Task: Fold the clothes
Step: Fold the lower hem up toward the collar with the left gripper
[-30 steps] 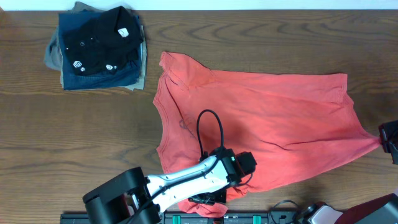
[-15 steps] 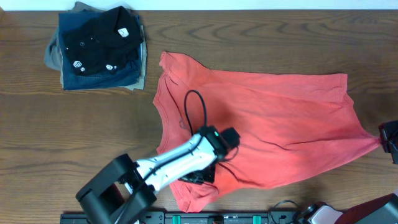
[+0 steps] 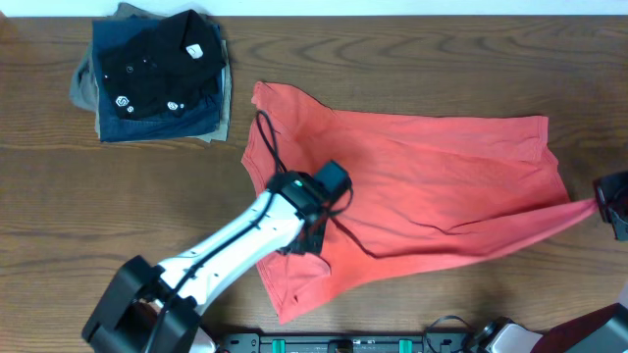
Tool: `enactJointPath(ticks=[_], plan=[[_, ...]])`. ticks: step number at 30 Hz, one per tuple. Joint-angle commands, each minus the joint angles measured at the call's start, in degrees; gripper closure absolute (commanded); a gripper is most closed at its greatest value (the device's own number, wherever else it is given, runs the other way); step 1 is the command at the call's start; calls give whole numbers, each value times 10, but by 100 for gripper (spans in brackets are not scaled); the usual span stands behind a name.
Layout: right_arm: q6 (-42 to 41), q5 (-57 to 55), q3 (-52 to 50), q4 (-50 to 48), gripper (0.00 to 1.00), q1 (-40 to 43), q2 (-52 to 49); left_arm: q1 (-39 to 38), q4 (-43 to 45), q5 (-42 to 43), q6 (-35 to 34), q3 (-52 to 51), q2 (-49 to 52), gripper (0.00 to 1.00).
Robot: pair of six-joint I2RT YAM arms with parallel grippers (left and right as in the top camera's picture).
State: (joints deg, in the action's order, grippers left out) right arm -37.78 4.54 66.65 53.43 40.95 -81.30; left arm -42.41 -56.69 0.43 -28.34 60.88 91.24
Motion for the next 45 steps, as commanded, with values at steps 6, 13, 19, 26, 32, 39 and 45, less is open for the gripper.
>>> enactJointPath(ticks=[6,13,19,26,32,39,45], plan=[[-24,-15,9,-42,99,-33,-43,54,76,-41,76,14,-9,94],[-25,-30,9,-73,98,-42,-94,100,114,-121,76,14,-9,94],[-25,-30,9,-87,98,-42,-130,146,177,-120,78,14,-9,94],[-25,-31,9,-104,98,-46,-169,157,258,-121,78,14,-9,93],[-25,-31,9,-136,99,-65,-189,157,297,-121,78,12,-9,93],[-25,-36,9,-161,98,-87,-191,157,309,-165,78,12,-9,93],[-17,-41,9,-162,67,-89,-191,161,308,-173,78,12,-9,42]])
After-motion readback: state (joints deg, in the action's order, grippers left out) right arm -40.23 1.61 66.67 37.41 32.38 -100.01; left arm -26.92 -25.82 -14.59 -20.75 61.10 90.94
